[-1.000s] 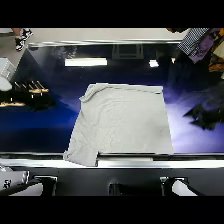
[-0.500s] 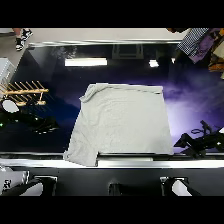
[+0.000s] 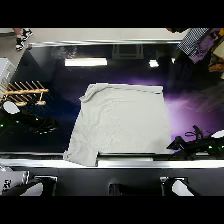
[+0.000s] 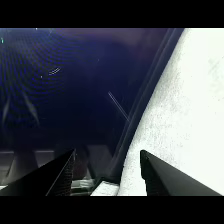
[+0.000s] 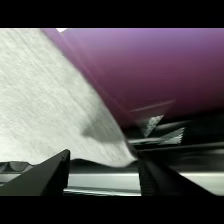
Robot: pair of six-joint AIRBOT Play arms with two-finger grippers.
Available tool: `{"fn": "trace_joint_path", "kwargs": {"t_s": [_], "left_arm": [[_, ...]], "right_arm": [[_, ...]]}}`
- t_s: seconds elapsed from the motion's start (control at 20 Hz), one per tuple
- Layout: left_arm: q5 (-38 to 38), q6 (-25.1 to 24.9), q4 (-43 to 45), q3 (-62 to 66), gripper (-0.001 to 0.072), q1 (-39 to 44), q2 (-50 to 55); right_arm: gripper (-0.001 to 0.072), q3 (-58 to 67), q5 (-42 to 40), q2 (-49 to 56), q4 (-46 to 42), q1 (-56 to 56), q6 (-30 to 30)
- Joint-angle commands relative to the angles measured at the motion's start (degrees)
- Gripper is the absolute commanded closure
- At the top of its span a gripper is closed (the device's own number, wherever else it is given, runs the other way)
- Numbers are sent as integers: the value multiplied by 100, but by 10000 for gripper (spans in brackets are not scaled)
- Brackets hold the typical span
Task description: Fold the clothes and pants, and hang the long-sleeved shirts on hangers.
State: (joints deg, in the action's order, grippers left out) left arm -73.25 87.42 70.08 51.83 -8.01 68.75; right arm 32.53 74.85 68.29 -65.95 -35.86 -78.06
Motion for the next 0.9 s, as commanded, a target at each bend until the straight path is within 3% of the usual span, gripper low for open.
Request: {"fn": "trace_joint_path", "kwargs": {"t_s": [0.0,0.05,0.15,0.3,0.35,0.55,0.75,0.85], "left_arm": [[136,-2,0,-2,277,-7,-2],[181,-2,2,-2,277,-7,-2],[197,-2,0,-4,277,2,0],[63,-4,2,-2,277,13,0],[90,-2,0,-2,275,13,2],[214,-157,-24,-131,238,-31,9],[688,-1744,-1209,-741,238,-127,11],[741,-2312,-1738,-1095,238,-120,11]], "right_arm": [[275,-48,-402,46,247,0,146],[348,-48,-387,46,297,0,216],[419,-48,-332,46,389,0,323],[639,-48,-201,46,549,0,632],[678,-48,-173,46,605,0,706],[678,-46,-138,33,745,0,717],[678,-46,-129,33,748,0,713],[678,-46,-142,33,748,0,715]]}}
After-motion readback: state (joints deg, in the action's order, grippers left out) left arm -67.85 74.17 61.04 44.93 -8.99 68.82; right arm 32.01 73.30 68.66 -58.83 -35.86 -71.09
